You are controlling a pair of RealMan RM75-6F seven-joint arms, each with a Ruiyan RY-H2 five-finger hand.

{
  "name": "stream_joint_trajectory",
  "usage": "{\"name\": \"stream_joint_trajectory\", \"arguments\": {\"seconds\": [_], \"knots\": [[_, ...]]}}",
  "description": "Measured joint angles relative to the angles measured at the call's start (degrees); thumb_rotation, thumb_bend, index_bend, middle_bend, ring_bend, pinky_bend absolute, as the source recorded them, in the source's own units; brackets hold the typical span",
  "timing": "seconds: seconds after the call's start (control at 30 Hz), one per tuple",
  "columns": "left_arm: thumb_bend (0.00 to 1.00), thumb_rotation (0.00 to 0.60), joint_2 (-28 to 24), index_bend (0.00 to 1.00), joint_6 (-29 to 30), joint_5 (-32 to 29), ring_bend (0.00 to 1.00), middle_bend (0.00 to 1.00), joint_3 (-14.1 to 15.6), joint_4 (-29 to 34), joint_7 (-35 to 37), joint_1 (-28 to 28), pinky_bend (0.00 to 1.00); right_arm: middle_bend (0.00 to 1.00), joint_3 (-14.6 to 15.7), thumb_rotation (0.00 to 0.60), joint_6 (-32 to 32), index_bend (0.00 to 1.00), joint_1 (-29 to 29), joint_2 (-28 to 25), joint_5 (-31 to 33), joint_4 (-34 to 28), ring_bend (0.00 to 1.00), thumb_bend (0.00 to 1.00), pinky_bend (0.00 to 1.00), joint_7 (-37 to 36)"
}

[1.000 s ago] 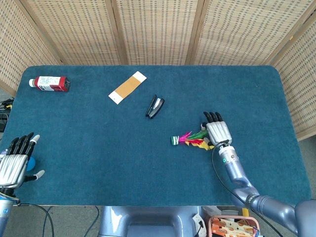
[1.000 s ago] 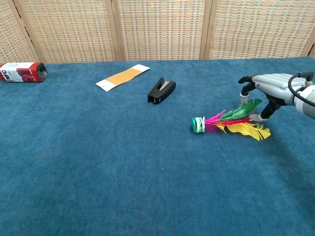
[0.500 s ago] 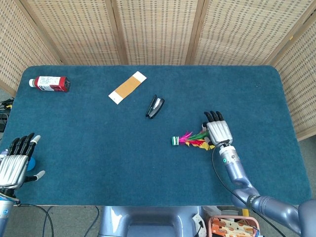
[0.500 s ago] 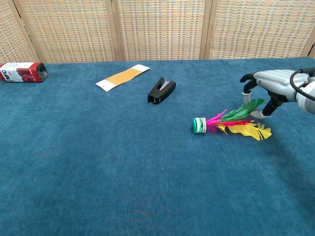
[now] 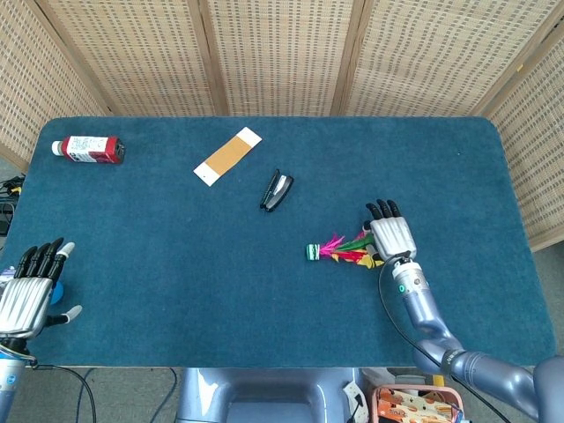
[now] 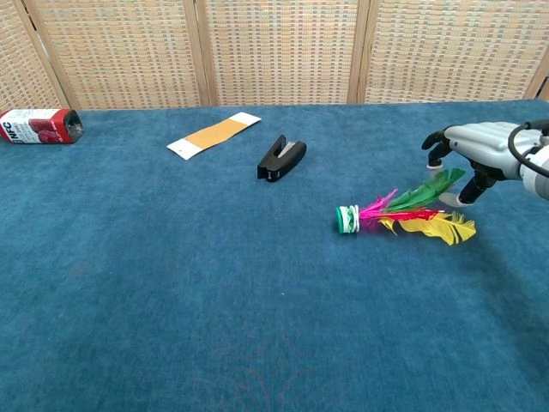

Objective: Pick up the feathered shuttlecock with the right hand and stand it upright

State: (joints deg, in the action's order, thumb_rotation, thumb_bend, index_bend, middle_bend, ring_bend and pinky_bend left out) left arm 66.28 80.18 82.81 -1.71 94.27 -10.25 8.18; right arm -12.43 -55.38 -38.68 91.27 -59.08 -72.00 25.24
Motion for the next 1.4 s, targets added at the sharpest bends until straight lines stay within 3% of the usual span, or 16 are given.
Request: {"name": "stream_joint_trajectory", "arguments": {"seconds": [0.3,0.7,1.27,1.4], "knots": [[0.01,0.600,-0.11,0.00,-0.04,0.05,0.00,0.00,0.05,-0.01,0.36,0.01,0.00,0.12,0.33,0.600,-0.94,0.56,0.04,-0.87,1.28,-2.33,0.00,0.44,0.03,2.45],[0.01,0.600,-0.09,0.00,-0.14,0.13,0.00,0.00,0.11,-0.03,0.36,0.06,0.00,0.12,0.23,0.600,-2.18,0.58,-0.04,-1.79,2.39,-4.37,0.00,0.45,0.03,3.95],[0.01,0.600,-0.41,0.00,0.85,1.04,0.00,0.00,0.28,0.47,0.62,-0.28,0.00,0.13,-1.61,0.600,-10.44,0.59,0.56,-11.08,0.34,-16.58,0.00,0.45,0.03,10.54],[0.01,0.600,-0.35,0.00,0.77,1.17,0.00,0.00,0.37,0.49,0.38,-0.25,0.00,0.13,-1.53,0.600,-13.31,0.60,0.67,-11.90,-0.93,-17.07,0.00,0.45,0.03,13.59]]}}
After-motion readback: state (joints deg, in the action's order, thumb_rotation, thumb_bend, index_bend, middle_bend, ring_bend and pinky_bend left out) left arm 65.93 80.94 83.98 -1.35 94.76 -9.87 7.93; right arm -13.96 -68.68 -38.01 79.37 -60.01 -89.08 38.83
